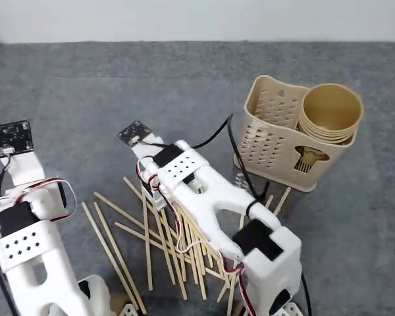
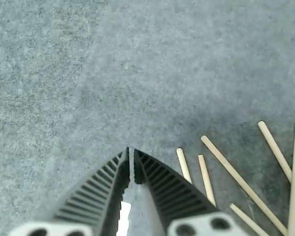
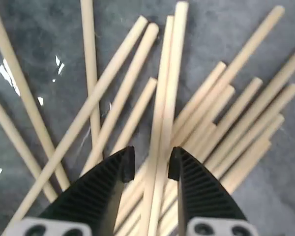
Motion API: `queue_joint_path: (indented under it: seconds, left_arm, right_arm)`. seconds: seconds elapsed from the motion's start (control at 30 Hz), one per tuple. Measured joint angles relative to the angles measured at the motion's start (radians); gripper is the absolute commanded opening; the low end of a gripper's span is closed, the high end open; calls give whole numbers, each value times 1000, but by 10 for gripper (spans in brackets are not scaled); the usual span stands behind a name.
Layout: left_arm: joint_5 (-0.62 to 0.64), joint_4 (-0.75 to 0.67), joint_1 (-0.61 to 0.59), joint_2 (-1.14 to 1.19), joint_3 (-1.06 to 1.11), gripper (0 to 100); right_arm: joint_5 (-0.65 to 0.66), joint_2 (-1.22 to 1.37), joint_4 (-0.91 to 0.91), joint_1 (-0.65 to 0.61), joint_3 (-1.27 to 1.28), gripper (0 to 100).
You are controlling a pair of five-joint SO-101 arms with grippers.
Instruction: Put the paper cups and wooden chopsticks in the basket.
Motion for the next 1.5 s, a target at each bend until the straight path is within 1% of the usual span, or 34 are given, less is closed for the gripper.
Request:
queue_joint_path:
  seconds: [0.23, 0.5, 0.67, 0.73, 0.87, 1.13, 1.3, 1.37, 1.5]
  left_arm:
    - [0, 0, 0, 0, 20, 15]
    - [0, 0, 0, 0, 20, 15]
    - [0, 0, 0, 0, 20, 15]
    - [0, 0, 0, 0, 20, 15]
    - [0, 0, 0, 0, 20, 15]
    - [0, 0, 0, 0, 20, 15]
    - [0, 0, 0, 0, 20, 15]
    - [0, 0, 0, 0, 20, 15]
    - [0, 0, 0, 0, 20, 15]
  right_arm:
    - [0, 23, -8, 28, -2, 124]
    - [0, 68, -9, 28, -18, 119]
    - [0, 75, -9, 41, -34, 3]
    - [18, 75, -14, 44, -35, 18]
    - [55, 68, -17, 51, -37, 8]
    - [61, 37, 21, 77, -32, 13]
    - [61, 35, 40, 77, -31, 125]
    - [63, 37, 48, 75, -29, 141]
    - [63, 37, 66, 54, -29, 143]
